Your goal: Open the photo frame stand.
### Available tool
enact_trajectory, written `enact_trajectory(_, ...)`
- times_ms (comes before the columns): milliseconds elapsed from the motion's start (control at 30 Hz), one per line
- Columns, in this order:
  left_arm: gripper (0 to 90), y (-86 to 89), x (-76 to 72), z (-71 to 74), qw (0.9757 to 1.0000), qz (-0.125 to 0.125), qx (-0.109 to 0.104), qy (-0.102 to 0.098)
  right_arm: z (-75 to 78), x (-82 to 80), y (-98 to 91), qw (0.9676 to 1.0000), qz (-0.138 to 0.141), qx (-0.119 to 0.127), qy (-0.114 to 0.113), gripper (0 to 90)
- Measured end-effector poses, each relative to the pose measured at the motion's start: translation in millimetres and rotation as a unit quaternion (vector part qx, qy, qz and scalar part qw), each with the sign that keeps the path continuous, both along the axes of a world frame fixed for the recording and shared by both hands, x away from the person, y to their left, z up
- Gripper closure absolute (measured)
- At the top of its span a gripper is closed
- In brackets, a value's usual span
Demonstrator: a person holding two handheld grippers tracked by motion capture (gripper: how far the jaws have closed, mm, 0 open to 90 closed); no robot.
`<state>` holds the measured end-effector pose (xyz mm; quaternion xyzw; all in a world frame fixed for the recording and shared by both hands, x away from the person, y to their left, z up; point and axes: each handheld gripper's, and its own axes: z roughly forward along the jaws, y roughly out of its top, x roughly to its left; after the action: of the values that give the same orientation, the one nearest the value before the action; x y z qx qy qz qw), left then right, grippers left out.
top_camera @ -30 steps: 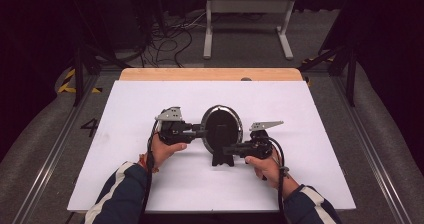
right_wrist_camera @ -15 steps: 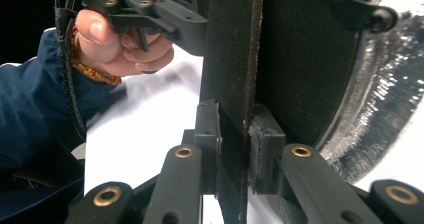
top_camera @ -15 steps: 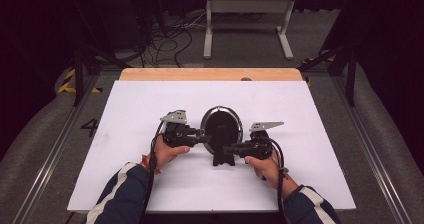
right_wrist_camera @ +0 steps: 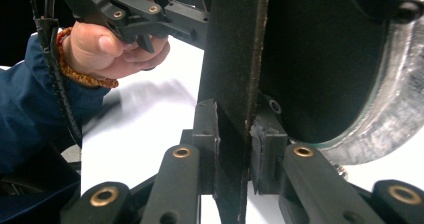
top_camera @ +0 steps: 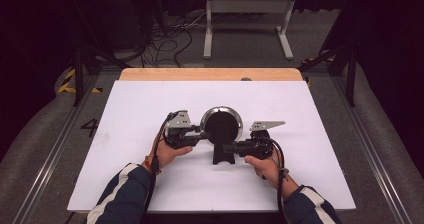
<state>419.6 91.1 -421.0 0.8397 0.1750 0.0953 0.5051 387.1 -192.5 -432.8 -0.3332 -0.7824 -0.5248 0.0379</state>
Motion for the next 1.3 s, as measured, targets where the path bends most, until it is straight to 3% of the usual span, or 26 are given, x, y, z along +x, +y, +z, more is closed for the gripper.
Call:
enact_trajectory(233, 70.6, -2.3, -3.2, 0.8, 0.9988, 0.026, 0.016, -0.039, 2.6, -2.0, 2.8, 1.0, -0.002, 0.0, -0.006, 75.7)
enact_trajectory(300, 70.6, -3.1, -3.7, 0.2, 0.9985, 0.03, 0.016, -0.042, 2.2, -1.4, 2.7, 1.0, -0.004, 0.0, -0.005, 75.7)
enact_trajectory(467, 71.5, -0.5, 0.5, -4.5, 0.9999, 0.01, -0.009, -0.008, 0.7, -2.7, 2.6, 0.9999, -0.003, -0.01, -0.005, 76.3)
enact_trajectory(567, 67.7, -4.7, 3.3, -10.0, 0.9999, 0.001, 0.009, 0.008, 0.5, -3.5, 3.0, 0.9999, 0.001, -0.009, -0.007, 76.6)
enact_trajectory(600, 67.7, -12.1, 3.2, -18.6, 0.9992, -0.004, 0.04, 0.008, 0.7, -4.0, 3.4, 0.9999, 0.003, -0.012, -0.009, 77.0)
enact_trajectory(633, 67.2, -16.4, 2.7, -23.7, 0.9987, -0.004, 0.05, 0.005, 0.9, -4.7, 4.5, 0.9998, 0.006, -0.014, -0.012, 77.6)
enact_trajectory(733, 71.1, -16.2, 5.6, -27.1, 0.9991, -0.003, 0.041, 0.013, 1.6, -6.8, 6.1, 0.9996, 0.009, -0.019, -0.017, 77.8)
enact_trajectory(967, 72.8, -20.5, 2.2, -25.7, 0.9979, 0.018, 0.059, -0.02, 2.8, -6.6, 1.1, 0.9997, -0.005, -0.014, -0.019, 76.1)
enact_trajectory(1100, 73.9, -20.0, 3.4, -26.4, 0.997, 0.031, 0.065, -0.028, 0.7, -5.8, 2.0, 0.9997, -0.007, -0.018, -0.017, 75.6)
enact_trajectory(1300, 74.0, -22.6, 3.2, -24.7, 0.9939, 0.04, 0.087, -0.053, -1.9, -4.6, 0.8, 0.9998, -0.016, -0.01, -0.009, 75.1)
